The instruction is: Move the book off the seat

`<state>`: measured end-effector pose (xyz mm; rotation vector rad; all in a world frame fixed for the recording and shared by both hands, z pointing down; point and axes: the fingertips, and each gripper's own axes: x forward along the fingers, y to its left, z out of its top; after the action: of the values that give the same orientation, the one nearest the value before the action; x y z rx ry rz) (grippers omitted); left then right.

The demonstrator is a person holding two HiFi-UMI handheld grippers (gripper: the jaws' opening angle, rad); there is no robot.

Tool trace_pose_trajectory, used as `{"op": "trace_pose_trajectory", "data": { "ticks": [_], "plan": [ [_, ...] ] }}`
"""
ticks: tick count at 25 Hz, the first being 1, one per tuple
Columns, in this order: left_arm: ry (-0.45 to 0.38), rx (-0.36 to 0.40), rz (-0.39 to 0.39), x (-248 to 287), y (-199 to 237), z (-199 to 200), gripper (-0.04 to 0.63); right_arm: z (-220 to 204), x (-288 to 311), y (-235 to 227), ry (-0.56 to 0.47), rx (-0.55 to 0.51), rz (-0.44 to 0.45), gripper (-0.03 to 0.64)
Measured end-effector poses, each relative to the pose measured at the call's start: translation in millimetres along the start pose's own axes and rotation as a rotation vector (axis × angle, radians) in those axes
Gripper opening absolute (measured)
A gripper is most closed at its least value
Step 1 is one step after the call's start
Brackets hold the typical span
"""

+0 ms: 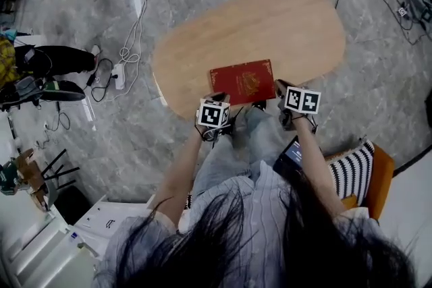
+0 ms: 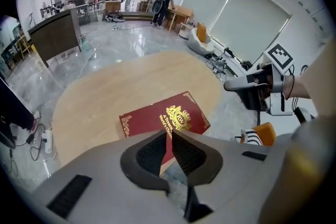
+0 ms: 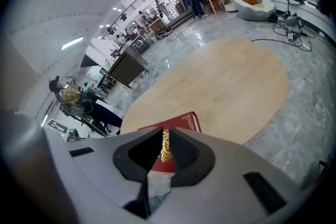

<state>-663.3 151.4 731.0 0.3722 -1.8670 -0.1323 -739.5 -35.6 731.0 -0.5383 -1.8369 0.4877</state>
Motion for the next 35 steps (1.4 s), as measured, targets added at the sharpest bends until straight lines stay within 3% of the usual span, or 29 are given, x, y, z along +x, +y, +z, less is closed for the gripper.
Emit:
{"op": "trace_pose_trajectory", "data": {
  "ticks": [7,13,18,22,27,35],
  "plan": [
    [-0.151,-0.013,-0.056,-44.6,-21.8,6.8,0.043,-1.8,-32.9,43.6,-0.078,-0.153,0.002,0.048],
    [-0.258,0.022,-0.092,-98.0,-19.3,1.4,0.043,0.8,-67.0,89.9,-0.226,-0.265,-0.016,0.046],
    [-0.355,0.055,-0.075,-145.8,-4.4,-6.0,0.043,-3.7,-90.5,134.9,-0.348,-0.319,-0.008,0.046],
    [-0.416,0.141,-0.038,-183.5,6.6,-17.8,0.043,-18.0,-103.0,169.9,-0.405,-0.384,0.001,0.044],
    [-0.468,0.246,-0.008,-224.5,17.4,-48.8,0.043,-46.7,-119.3,204.7,-0.478,-0.439,-0.01,0.046],
    [-0.478,0.214,-0.025,-258.5,41.5,-111.6,0.043,-105.0,-139.0,239.6,-0.529,-0.508,-0.07,0.044]
  ]
}}
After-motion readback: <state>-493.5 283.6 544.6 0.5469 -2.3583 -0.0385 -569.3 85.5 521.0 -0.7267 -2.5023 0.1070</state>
